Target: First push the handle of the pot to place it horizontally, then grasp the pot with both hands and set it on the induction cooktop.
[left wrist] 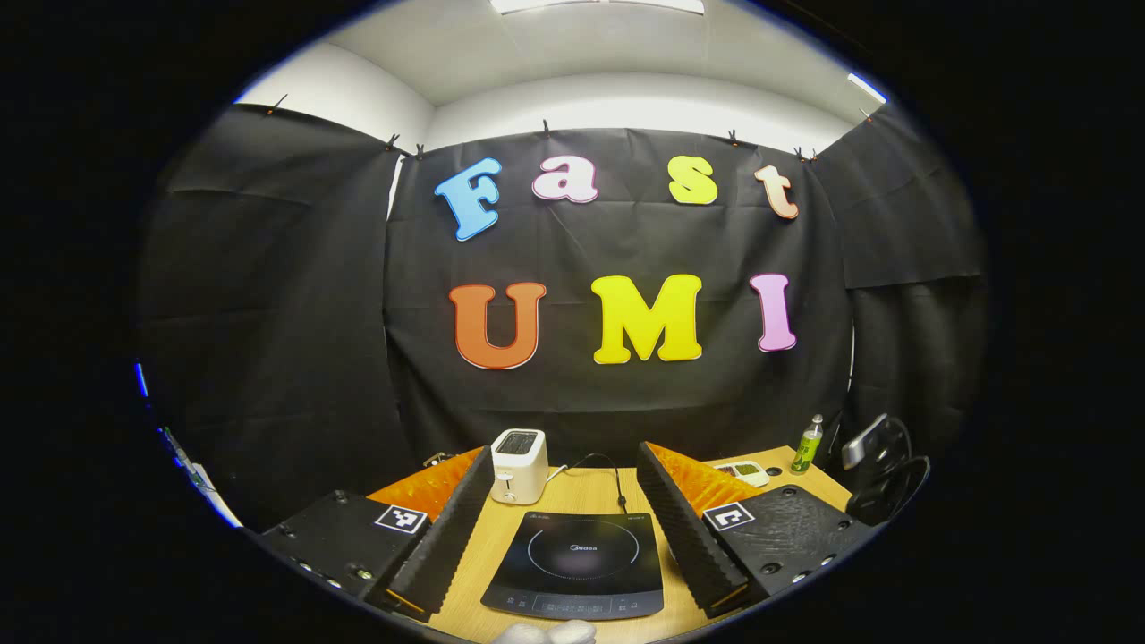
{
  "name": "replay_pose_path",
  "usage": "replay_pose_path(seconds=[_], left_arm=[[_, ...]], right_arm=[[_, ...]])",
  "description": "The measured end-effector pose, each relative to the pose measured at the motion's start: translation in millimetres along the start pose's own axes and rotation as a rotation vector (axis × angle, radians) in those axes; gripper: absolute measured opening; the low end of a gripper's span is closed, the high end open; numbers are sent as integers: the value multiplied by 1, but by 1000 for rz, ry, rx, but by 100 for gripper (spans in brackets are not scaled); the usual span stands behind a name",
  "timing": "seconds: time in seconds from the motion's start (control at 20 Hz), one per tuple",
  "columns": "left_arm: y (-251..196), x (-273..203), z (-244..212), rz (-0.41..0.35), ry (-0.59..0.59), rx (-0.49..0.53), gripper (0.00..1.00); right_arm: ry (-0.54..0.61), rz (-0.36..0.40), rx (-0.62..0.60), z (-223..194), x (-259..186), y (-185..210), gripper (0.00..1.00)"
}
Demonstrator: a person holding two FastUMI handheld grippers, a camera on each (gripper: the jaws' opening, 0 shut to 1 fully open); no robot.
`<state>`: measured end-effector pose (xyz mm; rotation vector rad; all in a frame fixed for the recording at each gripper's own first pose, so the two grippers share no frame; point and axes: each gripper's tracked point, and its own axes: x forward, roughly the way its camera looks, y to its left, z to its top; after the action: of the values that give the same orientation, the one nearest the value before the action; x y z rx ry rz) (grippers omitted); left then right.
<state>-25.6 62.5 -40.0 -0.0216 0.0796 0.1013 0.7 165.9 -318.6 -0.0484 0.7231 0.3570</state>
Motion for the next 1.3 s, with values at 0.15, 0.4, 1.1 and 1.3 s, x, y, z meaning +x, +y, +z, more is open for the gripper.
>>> replay_pose_path(seconds=[0.15, 0.4, 1.1, 1.3], left_arm=[[10, -3, -2, 24, 6, 6, 96], [26, -8, -9, 62, 24, 17, 96], [29, -3, -18, 64, 51, 21, 96], [28, -2, -17, 62, 47, 25, 96]], right_arm=[[80, 6, -1, -34, 18, 5, 4], [155, -1, 9, -59, 46, 3, 0], [214, -48, 51, -86, 58, -24, 0], [216, -61, 47, -91, 54, -36, 0]])
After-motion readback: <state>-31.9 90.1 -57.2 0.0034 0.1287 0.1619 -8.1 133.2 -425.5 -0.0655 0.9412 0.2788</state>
